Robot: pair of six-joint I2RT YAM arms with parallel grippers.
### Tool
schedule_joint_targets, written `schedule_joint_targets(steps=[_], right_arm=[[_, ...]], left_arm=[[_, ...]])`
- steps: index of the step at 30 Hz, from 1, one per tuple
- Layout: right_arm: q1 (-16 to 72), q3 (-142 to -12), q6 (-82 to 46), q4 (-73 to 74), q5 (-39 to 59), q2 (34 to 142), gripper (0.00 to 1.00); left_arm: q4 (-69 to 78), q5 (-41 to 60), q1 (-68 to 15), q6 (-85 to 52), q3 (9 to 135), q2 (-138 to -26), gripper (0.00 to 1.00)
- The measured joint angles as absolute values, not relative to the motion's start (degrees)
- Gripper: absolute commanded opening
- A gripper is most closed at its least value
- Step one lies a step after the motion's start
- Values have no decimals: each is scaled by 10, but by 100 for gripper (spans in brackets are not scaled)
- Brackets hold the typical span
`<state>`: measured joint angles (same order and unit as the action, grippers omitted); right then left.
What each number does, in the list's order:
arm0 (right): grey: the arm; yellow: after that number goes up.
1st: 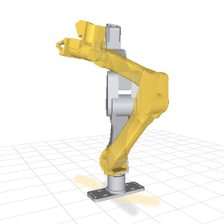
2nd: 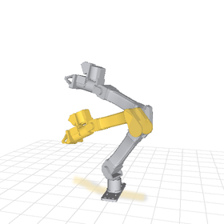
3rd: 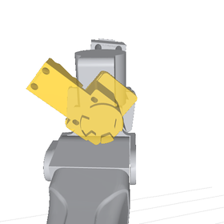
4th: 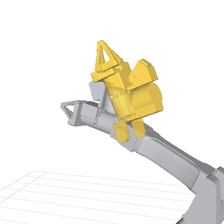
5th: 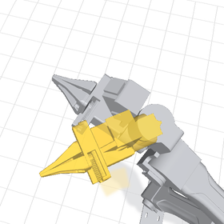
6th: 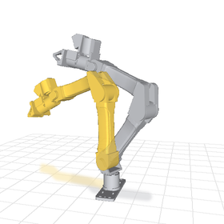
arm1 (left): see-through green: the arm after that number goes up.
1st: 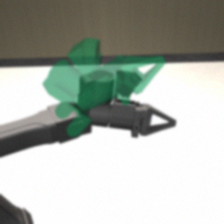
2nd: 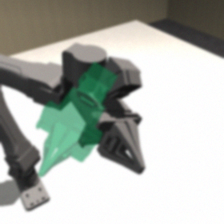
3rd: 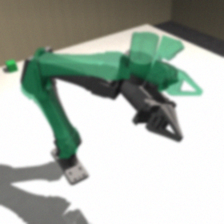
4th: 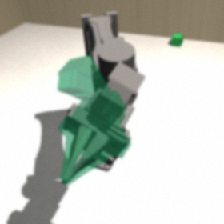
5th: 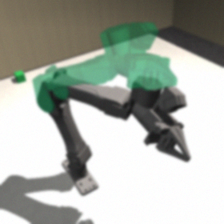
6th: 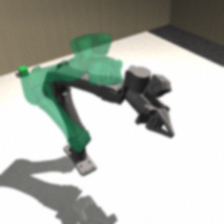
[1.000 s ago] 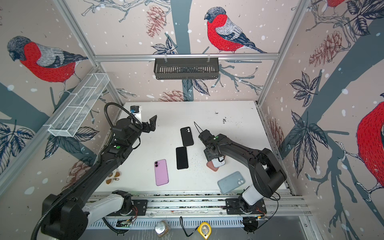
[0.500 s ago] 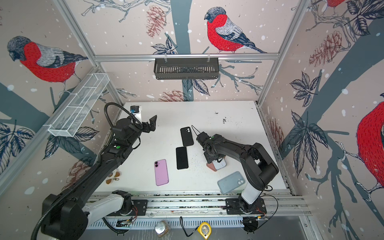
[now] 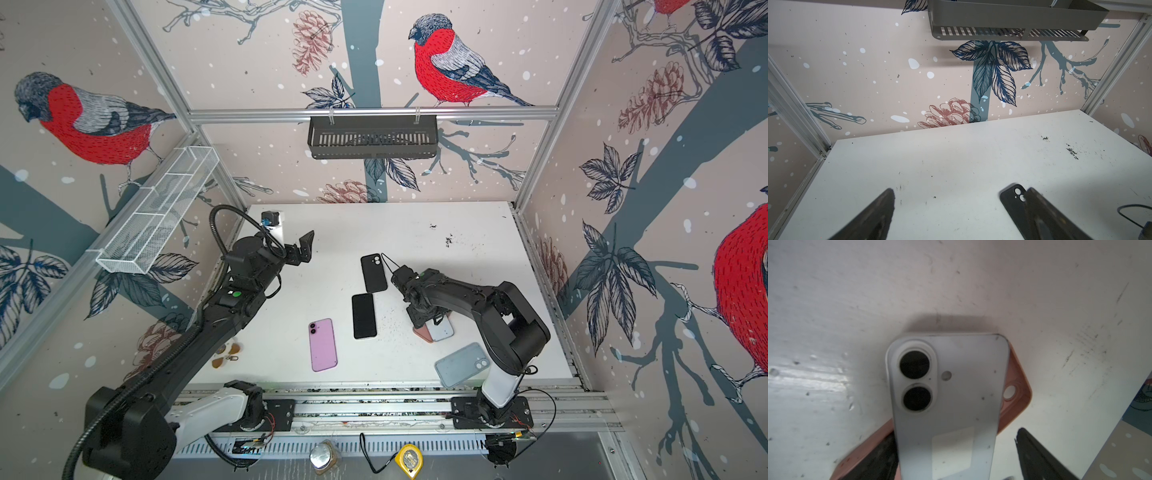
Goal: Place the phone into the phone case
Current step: 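Lift the white phone and carry it over the pink case, then raise the white phone toward the left gripper while the left arm reaches over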
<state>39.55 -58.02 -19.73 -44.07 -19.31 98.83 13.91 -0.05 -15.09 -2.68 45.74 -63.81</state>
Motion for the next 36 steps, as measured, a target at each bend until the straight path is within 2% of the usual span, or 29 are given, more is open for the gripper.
schedule_joint_targets(steps=[12,23,27,31,34,36], right_arm=[[332,-520,-208,-372,-76,931,81],[327,-515,-206,-359,-57,934,66],[360,-531,-208,-366,-71,927,65],[412,-581,-208,-376,-108,896,64],[438,-606,-195,-374,-137,870,64],[458,-609,-182,-370,-144,842,64]], left_arm=[[139,-1,-151,-27,457,-638,97],[139,-1,-151,-27,457,-638,97],[149,25,-151,-30,452,-634,97],[177,102,-159,-46,444,-637,97],[170,112,-214,-45,453,-639,97],[146,113,-270,-39,478,-639,92]])
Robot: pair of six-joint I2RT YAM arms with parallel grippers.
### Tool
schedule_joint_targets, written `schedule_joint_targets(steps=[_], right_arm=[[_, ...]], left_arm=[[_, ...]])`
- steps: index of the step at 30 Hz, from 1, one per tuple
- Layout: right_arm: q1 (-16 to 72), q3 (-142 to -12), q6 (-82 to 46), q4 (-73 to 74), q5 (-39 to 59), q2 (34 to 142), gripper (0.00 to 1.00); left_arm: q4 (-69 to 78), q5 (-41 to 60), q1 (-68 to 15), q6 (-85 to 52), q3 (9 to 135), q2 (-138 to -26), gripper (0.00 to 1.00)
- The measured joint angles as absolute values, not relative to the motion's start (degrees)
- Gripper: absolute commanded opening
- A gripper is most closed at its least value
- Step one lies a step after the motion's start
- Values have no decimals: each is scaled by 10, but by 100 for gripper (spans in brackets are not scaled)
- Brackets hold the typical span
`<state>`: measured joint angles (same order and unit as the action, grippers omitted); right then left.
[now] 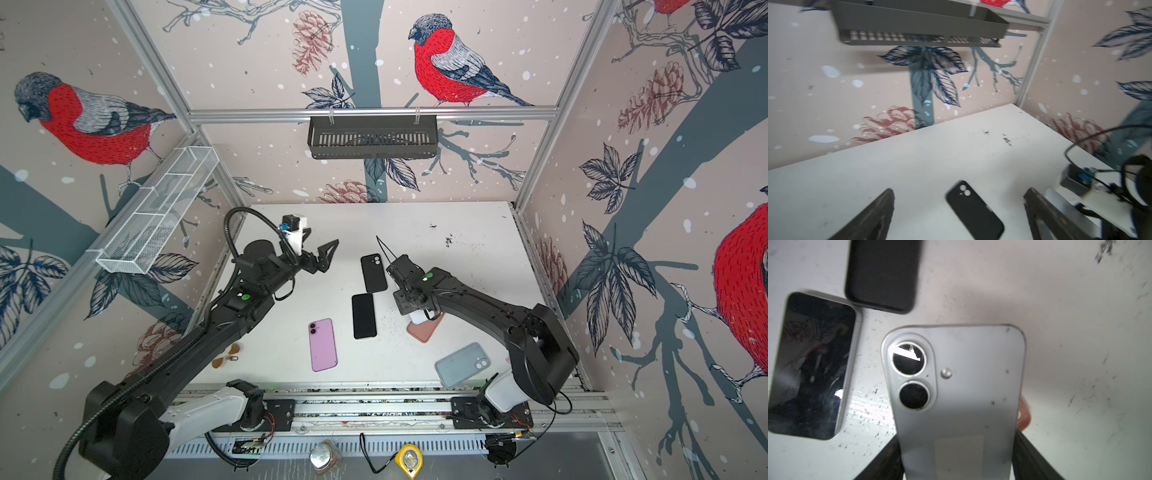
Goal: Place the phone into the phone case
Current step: 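Raise the white phone toward the left gripper while the left arm reaches over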
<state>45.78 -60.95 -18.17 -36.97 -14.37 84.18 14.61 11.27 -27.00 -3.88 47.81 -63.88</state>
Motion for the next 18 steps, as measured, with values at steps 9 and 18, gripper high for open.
schedule_joint_targets(steps=[9,18], right_arm=[[522,-549,-116,-268,-52,699,61],[546,-526,-90,-228,11,653,61]], left_arm=[[-1,199,-305,-121,611,-679,53],[-94,350,-302,-238,620,-748,43]])
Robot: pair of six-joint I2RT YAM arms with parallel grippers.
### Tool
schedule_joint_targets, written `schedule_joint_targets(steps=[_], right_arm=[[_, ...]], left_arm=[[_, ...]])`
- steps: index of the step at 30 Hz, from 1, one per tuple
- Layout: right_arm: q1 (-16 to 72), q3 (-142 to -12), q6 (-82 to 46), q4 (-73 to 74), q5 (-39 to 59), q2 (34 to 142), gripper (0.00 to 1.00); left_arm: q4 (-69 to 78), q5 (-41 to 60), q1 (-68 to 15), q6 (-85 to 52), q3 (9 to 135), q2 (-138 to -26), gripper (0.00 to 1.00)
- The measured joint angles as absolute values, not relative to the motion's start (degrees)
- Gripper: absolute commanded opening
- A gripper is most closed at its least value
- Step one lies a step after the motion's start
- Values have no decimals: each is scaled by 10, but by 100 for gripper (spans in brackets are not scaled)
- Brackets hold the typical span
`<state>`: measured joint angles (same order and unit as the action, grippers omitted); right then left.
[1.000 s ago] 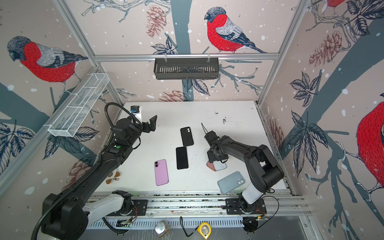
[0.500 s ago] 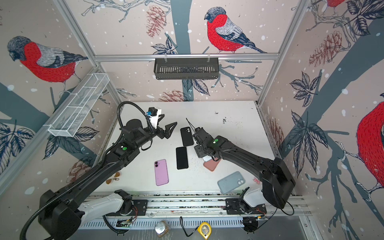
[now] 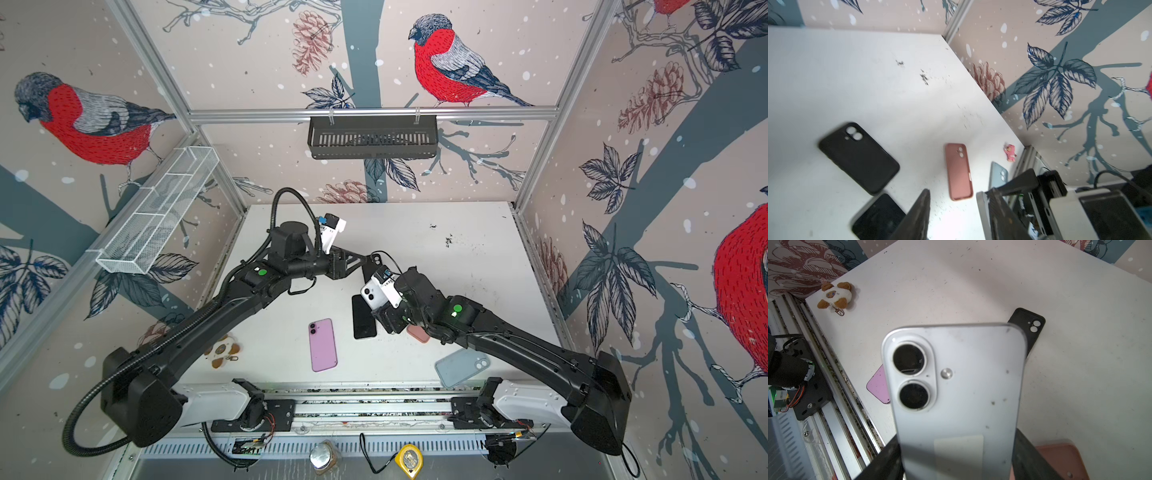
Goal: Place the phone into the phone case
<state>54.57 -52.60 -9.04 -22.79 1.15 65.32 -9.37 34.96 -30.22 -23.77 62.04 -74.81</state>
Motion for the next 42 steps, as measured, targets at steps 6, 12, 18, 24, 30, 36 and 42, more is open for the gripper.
schedule_joint_targets(steps=[6,12,18,24,30,36,42], right_arm=[[550,-525,-88,-227,17,654,61],[554,-537,-86,-235,-2,668,60],[563,-552,-75,-236,-21,681,60],[571,-563,-74,-241,-35,693,60],[580,-570,-63,-246,-60,702,67],[581,-573,-64,-248,-69,682,100],[577,-549,-92,-214,-92,599,100]], left_arm=[[-78,414,-305,-292,608,-756,40],[-97,439,-323,-304,623,-796,38],[-145,425,-343,-285,638,-814,34],[-158,420,-344,-280,636,-814,25],[-156,423,-345,-301,633,-809,0],[-163,422,-346,-270,632,-801,0],[-222,378,-330,-206,674,-778,0]])
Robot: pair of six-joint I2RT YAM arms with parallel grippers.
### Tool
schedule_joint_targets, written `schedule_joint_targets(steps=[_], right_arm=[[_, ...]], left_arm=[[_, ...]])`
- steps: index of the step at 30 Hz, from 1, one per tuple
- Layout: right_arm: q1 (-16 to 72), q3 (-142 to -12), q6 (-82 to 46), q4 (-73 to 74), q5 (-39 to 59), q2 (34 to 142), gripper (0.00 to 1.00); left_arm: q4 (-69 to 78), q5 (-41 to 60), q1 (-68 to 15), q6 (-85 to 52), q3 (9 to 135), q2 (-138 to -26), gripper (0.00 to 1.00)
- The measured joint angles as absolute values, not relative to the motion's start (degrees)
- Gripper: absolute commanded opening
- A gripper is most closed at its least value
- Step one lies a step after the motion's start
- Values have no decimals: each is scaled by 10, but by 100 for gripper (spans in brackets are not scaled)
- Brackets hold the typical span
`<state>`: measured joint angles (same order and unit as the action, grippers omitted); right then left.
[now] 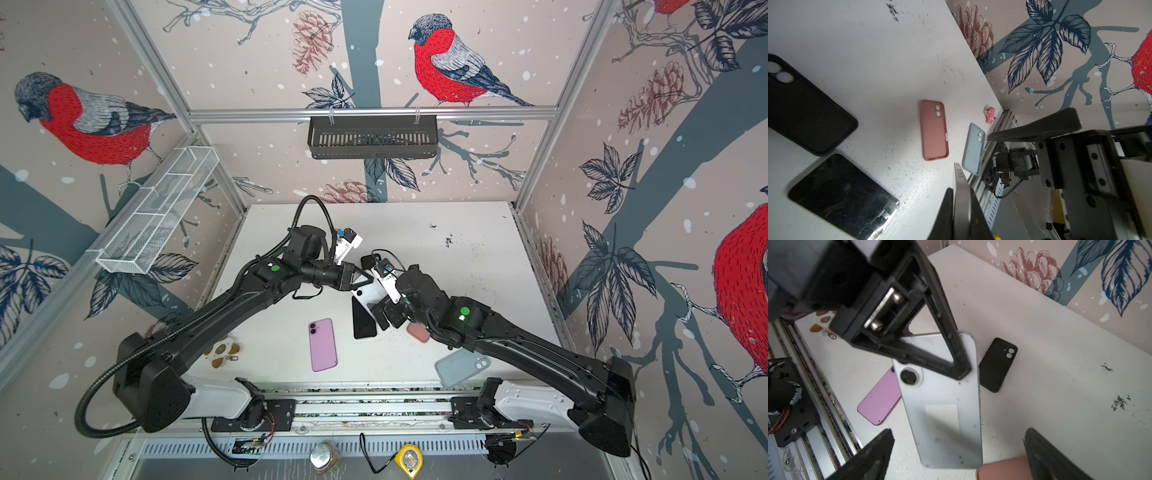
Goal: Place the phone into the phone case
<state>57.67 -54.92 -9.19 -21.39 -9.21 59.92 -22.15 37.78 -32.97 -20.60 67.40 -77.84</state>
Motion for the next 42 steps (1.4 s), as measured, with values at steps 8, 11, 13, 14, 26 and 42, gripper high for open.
schedule_joint_targets(steps=[8,11,13,14,26,42], right_arm=[[356,-505,-222,-161,3,514,99],[236,-488,-279,-149,117,523,98],[188,-472,-308,-135,194,535,98],[176,-461,-321,-122,238,541,98],[244,-332,-542,177,571,629,82],[352,-351,-703,416,630,753,59]], left_arm=[[-228,226,-340,-104,658,-660,0],[-166,192,-387,-4,568,-568,0],[-125,194,-423,88,493,-493,0],[-103,204,-434,134,457,-458,0],[70,312,-457,642,202,-214,0],[27,326,-460,890,216,-236,0]])
